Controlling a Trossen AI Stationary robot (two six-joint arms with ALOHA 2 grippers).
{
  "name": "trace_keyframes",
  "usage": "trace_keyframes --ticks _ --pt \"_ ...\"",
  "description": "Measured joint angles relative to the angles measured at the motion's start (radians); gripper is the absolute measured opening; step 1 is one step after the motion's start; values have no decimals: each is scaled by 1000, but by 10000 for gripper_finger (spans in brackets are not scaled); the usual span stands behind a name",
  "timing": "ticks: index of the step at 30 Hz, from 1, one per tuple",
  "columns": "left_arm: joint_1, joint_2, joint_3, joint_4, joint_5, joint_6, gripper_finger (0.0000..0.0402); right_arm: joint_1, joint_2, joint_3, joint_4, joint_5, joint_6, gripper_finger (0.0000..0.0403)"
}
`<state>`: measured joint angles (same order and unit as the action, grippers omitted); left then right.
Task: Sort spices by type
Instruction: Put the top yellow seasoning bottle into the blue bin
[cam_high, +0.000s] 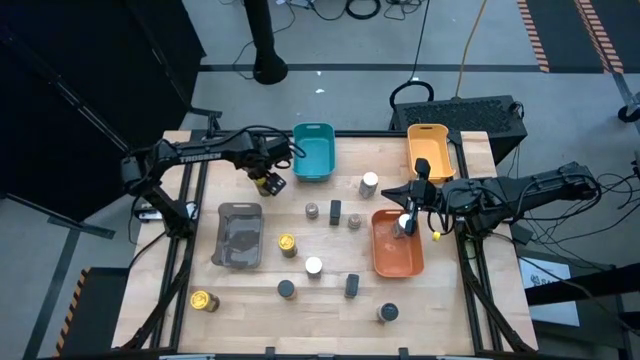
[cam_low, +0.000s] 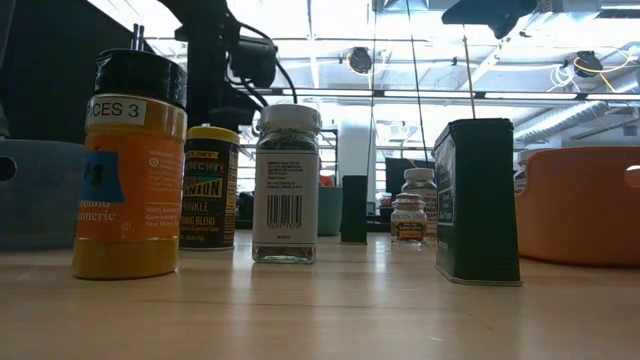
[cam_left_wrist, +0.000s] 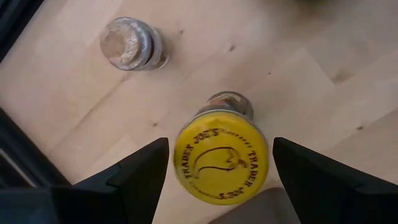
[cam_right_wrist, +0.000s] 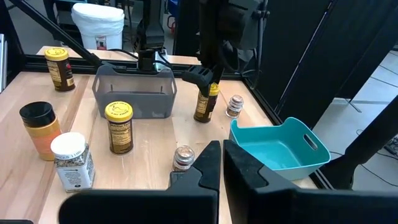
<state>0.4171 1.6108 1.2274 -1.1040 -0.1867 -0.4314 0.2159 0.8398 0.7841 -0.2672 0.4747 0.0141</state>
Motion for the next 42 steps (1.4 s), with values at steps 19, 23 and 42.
trace_keyframes --ticks 19,23,42 --pt "-1 0 -71 11 7 -12 292 0 0 0 -1 0 0 0" --pt "-5 0 -100 67 7 -14 292 0 0 0 -1 0 0 0" --pt "-30 -1 -105 95 4 0 230 0 0 0 -1 0 0 0"
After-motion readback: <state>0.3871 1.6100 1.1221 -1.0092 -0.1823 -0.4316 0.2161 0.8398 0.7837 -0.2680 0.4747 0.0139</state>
